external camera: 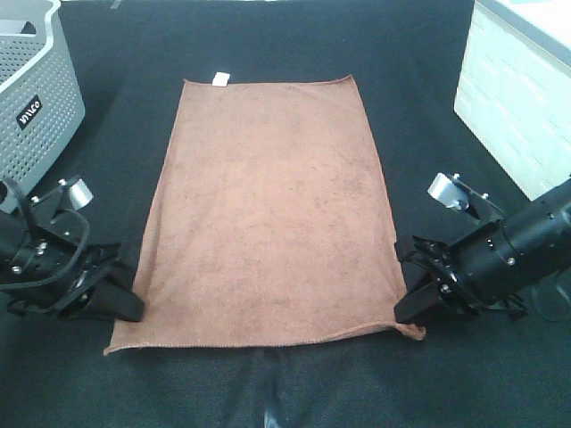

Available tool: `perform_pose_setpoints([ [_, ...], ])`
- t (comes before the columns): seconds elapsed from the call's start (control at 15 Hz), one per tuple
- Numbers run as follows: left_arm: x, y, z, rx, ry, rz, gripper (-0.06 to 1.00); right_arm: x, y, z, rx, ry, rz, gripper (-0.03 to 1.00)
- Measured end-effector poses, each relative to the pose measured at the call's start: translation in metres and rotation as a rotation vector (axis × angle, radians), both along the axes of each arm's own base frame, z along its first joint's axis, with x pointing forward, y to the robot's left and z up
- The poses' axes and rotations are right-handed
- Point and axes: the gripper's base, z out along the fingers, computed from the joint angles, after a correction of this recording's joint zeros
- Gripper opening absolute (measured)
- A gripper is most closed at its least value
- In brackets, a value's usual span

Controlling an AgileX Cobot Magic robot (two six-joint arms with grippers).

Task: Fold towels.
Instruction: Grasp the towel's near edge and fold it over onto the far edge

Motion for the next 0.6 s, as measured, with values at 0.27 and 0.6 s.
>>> perform_pose_setpoints([
  [0.27, -0.040, 0.007, 0.023, 0.010, -0.023, -0.009, 0.00, -0.034, -0.005, 0.014, -0.010, 0.007, 0.008, 0.00],
  [0.6, -0.067, 0.010, 0.027, 0.004, -0.017, -0.016, 0.00, -0.069, -0.010, 0.014, -0.014, 0.044, 0.009, 0.00],
])
